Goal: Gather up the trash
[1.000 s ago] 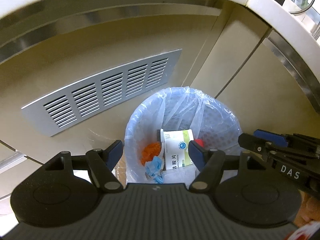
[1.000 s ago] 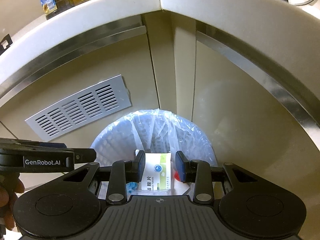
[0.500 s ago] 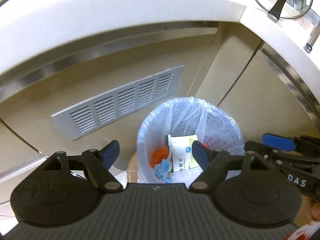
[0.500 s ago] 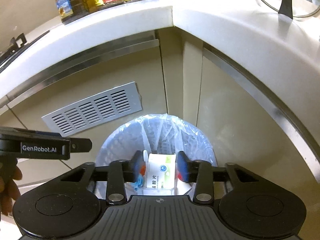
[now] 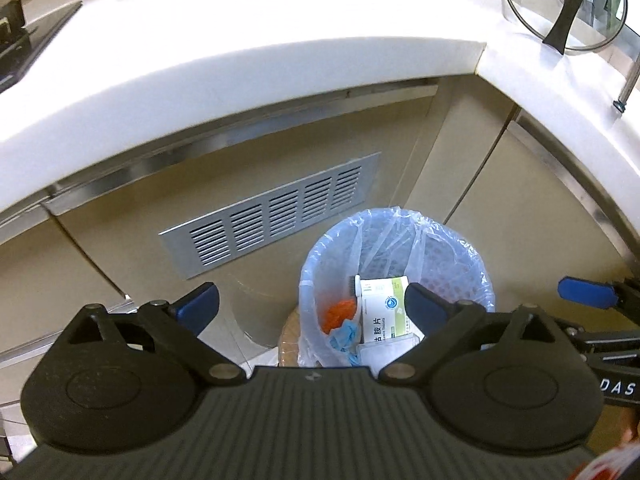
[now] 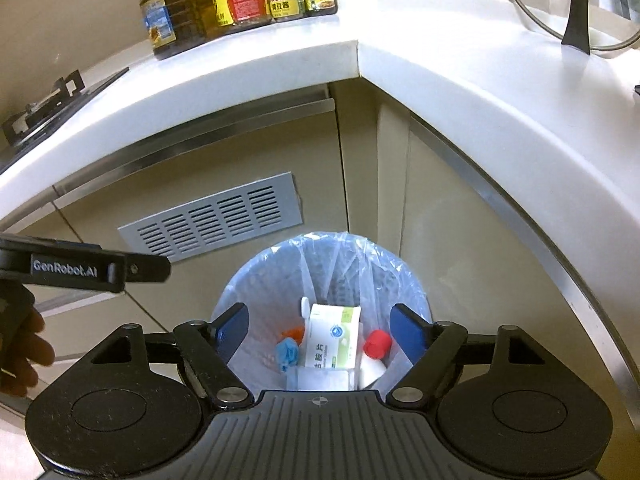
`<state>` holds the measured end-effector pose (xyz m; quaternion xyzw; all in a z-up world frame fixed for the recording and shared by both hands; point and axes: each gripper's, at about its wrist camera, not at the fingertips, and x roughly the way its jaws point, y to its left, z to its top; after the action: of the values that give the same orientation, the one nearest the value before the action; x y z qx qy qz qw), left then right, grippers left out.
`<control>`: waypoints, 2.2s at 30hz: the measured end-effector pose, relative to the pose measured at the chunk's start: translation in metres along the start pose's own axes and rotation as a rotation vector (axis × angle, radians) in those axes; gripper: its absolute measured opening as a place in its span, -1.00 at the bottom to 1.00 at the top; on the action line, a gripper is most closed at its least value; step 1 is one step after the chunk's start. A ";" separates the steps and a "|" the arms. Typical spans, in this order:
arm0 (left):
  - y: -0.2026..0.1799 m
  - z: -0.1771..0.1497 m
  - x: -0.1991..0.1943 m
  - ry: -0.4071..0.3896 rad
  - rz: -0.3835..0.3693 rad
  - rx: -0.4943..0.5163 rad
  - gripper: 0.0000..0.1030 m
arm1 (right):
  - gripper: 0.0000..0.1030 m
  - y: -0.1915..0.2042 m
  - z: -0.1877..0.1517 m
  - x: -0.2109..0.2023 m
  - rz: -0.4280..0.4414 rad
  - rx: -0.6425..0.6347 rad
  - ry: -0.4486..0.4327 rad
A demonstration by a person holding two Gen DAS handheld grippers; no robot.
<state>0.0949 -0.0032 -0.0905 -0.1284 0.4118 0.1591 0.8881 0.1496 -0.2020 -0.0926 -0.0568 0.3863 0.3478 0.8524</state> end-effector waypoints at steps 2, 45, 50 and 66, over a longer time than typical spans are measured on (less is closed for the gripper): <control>0.001 -0.001 -0.007 -0.014 -0.002 -0.005 0.92 | 0.51 0.000 -0.001 -0.006 -0.005 0.004 0.000; 0.029 0.009 -0.140 -0.161 -0.230 0.162 0.81 | 0.51 0.109 -0.010 -0.150 -0.369 0.220 -0.216; 0.026 0.014 -0.142 -0.171 -0.236 0.151 0.81 | 0.51 0.106 -0.004 -0.151 -0.373 0.219 -0.224; 0.026 0.016 -0.140 -0.179 -0.202 0.170 0.81 | 0.51 0.102 0.001 -0.147 -0.360 0.207 -0.224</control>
<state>0.0106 0.0014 0.0256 -0.0786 0.3282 0.0443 0.9403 0.0172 -0.2057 0.0286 0.0020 0.3064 0.1530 0.9395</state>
